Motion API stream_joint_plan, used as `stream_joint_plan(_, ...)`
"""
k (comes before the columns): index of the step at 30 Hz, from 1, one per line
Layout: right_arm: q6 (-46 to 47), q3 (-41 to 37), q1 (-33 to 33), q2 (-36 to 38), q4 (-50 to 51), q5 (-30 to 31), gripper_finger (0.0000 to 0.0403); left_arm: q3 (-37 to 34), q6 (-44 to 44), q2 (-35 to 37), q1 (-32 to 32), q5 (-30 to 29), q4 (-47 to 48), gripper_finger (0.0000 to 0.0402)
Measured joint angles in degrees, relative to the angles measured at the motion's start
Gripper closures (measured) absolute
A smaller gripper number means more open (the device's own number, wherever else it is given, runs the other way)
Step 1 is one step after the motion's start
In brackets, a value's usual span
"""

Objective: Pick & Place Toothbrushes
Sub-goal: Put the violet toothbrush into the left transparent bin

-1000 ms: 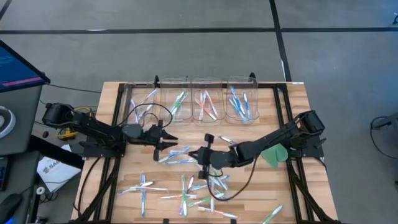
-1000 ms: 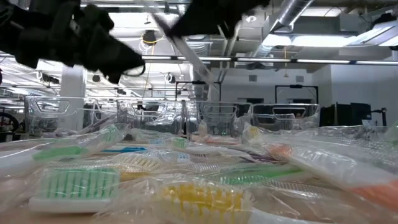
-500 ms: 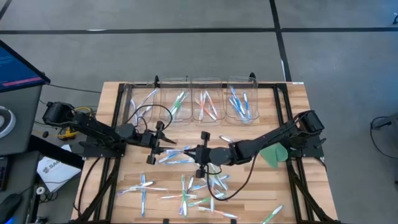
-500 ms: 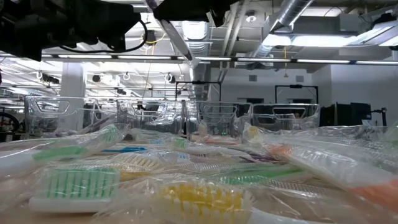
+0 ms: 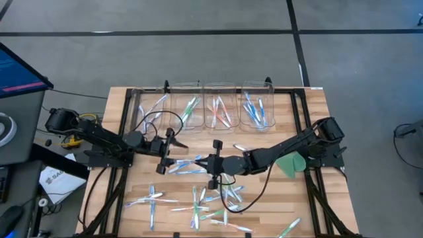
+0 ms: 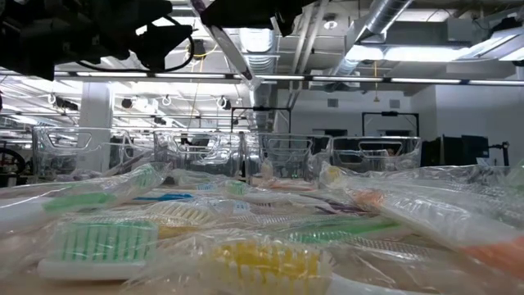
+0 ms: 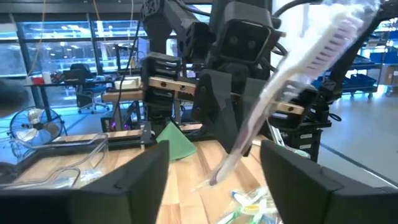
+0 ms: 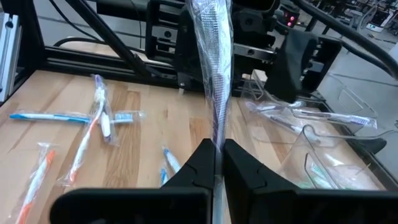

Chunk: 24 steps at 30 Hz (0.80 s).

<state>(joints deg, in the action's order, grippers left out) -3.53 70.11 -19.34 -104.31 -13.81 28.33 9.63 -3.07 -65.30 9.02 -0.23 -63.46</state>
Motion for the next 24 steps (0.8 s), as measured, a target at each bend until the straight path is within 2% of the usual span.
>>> stream_joint_plan(4,-0.06,0.00,0.38,0.00,0.01,-0.14,0.0397,0.40,0.04,0.00,-0.04,-0.07,-0.04,0.0123)
stream_joint_plan(8,-0.06,0.00,0.96,0.00,0.01,-0.42,0.0397,1.41,0.01,0.00,-0.02,-0.09,-0.02,0.0115)
stream_joint_plan(19,-0.04,0.00,2.80,0.00,-0.03,-2.12,0.0397,4.36,-0.02,0.00,0.04,1.54,0.04,0.0119)
stream_joint_plan(24,0.09,0.00,3.37,0.00,-0.01,-3.42,0.0397,4.81,0.85,-0.02,0.04,1.64,0.42,0.0139)
